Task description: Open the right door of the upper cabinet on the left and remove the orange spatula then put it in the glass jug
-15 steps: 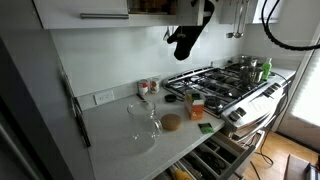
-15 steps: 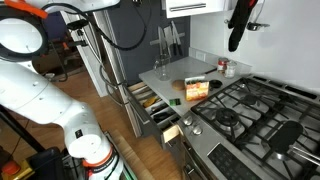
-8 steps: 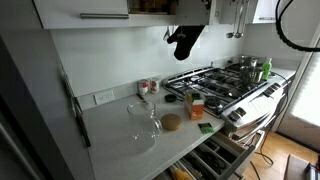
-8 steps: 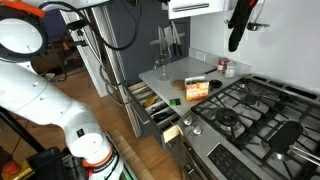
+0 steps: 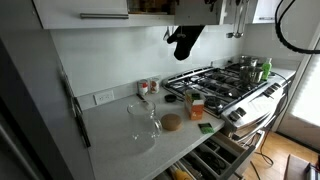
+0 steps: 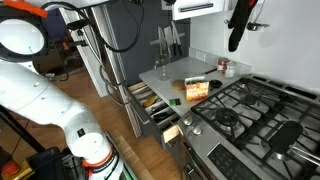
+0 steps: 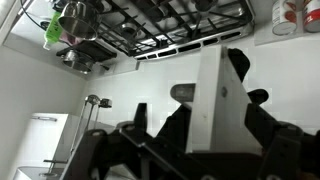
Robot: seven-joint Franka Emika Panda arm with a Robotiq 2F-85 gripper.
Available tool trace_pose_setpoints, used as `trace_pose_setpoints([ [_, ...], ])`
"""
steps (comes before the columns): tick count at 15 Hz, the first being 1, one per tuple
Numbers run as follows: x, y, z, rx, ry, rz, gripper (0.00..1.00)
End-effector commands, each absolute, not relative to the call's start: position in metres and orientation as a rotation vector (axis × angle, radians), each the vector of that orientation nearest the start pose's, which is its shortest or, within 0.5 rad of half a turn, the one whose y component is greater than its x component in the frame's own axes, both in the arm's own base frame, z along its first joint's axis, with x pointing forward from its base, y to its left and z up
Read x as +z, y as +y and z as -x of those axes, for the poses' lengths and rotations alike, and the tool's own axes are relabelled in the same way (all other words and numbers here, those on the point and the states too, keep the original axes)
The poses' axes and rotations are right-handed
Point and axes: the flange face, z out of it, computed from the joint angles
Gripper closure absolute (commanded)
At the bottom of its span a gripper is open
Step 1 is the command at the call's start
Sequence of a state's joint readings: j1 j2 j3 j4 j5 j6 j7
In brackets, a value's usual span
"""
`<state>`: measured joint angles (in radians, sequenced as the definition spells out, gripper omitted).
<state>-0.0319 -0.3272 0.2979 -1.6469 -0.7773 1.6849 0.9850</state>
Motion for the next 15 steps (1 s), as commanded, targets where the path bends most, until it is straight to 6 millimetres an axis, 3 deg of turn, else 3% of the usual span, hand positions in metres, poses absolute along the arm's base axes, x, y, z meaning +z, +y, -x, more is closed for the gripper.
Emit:
trace_pose_setpoints([
  [1,0.793,0.091,-0.441,1.043,-0.903,-2.262,0.0],
  [11,0.792,0.093,-0.442,1.047,-0.896,-2.265,0.0],
  [15,0.815,0.12,-0.451,1.071,-0.995,-2.314,0.0],
])
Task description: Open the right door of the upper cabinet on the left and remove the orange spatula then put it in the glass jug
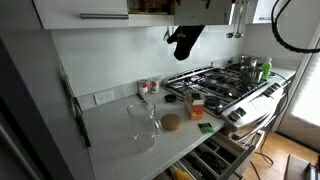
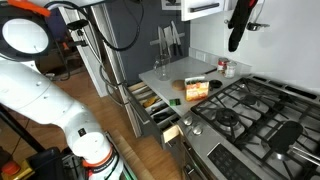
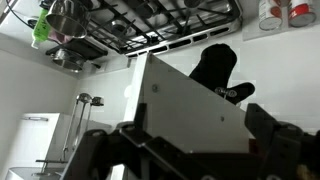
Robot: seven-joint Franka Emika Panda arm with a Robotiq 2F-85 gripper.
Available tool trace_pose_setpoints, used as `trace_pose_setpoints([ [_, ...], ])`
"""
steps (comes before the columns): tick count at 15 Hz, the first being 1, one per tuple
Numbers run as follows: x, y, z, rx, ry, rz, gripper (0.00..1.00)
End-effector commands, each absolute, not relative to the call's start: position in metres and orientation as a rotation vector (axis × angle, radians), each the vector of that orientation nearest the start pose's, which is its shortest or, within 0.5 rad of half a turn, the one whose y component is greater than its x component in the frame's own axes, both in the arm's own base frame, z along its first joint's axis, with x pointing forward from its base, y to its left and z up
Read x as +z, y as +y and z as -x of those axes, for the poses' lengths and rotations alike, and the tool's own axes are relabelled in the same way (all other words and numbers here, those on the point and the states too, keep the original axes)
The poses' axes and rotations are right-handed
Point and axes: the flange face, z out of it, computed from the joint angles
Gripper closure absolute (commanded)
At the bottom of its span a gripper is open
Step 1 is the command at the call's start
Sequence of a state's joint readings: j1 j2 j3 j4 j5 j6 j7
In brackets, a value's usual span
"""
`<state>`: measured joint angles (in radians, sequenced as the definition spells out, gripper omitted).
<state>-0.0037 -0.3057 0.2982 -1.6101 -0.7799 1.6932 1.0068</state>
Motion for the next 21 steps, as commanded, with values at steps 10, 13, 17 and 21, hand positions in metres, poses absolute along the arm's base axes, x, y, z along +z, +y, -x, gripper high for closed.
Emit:
trace_pose_setpoints([
  [10,0.831,0.146,-0.481,-1.129,1.47,2.796,0.0],
  [13,0.83,0.145,-0.482,-1.129,1.47,2.799,0.0],
  [17,0.829,0.149,-0.498,-1.024,1.495,2.665,0.0],
  [21,0.816,0.138,-0.54,-0.955,1.608,2.442,0.0],
])
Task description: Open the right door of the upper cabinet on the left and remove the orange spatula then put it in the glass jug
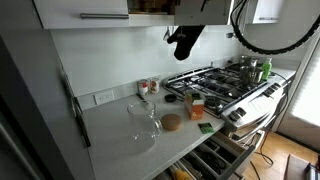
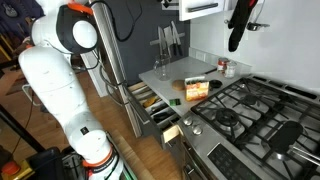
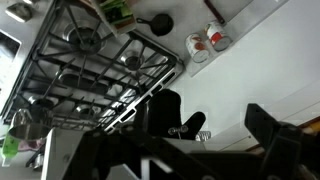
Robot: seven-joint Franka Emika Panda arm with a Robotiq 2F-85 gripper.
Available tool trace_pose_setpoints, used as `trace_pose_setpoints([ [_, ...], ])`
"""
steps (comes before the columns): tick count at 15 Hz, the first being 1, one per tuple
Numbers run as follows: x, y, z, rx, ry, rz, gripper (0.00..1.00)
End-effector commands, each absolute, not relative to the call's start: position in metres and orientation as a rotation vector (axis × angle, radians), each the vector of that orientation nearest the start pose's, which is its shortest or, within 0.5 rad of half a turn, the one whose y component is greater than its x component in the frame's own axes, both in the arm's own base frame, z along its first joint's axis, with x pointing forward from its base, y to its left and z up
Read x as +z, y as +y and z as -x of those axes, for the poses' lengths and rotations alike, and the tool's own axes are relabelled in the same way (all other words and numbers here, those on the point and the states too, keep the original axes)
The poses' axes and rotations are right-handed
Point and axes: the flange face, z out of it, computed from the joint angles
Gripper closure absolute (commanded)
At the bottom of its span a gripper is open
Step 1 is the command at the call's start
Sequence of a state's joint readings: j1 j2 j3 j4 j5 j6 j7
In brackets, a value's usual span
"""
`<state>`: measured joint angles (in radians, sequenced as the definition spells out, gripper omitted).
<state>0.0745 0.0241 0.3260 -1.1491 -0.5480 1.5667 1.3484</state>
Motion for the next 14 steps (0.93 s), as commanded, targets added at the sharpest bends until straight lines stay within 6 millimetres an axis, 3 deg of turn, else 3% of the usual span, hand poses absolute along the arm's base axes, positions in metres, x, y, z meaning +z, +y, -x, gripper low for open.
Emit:
trace_pose_setpoints([
  [1,0.814,0.131,-0.551,-0.955,1.634,2.382,0.0],
  [7,0.809,0.089,-0.603,-1.016,1.732,1.997,0.0],
  [8,0.806,0.095,-0.594,-1.051,1.706,2.108,0.0],
  [14,0.805,0.086,-0.609,-1.046,1.724,1.989,0.0],
])
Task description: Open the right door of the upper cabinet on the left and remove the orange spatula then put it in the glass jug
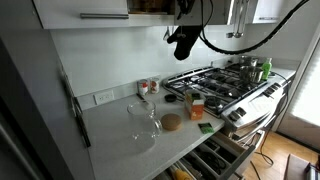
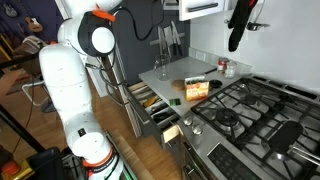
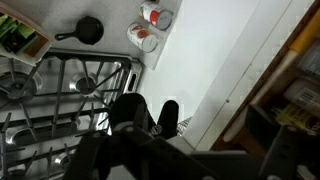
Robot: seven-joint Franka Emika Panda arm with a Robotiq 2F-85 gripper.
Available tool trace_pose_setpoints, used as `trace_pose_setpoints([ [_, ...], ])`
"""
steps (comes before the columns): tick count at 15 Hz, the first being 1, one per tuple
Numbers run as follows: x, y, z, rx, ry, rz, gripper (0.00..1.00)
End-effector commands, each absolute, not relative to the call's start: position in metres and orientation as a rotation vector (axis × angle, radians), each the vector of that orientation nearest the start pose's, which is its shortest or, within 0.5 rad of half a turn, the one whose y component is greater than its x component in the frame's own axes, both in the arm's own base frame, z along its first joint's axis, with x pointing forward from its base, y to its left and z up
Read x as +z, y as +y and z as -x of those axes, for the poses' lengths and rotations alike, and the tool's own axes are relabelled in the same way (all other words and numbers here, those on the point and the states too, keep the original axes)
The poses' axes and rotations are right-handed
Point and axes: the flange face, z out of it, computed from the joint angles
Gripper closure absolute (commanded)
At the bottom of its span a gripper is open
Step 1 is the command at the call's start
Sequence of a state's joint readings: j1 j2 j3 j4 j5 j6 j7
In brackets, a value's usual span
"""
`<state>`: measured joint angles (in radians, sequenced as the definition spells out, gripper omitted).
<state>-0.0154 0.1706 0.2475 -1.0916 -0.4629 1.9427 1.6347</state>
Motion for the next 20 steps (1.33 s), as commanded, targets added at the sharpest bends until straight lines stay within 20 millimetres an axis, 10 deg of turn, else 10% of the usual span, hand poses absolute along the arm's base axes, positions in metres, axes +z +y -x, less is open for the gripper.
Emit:
trace_pose_setpoints([
  [1,0.805,0.081,-0.616,-1.038,1.717,1.935,0.0],
  [20,0.78,0.039,-0.681,-0.879,1.641,1.704,0.0],
])
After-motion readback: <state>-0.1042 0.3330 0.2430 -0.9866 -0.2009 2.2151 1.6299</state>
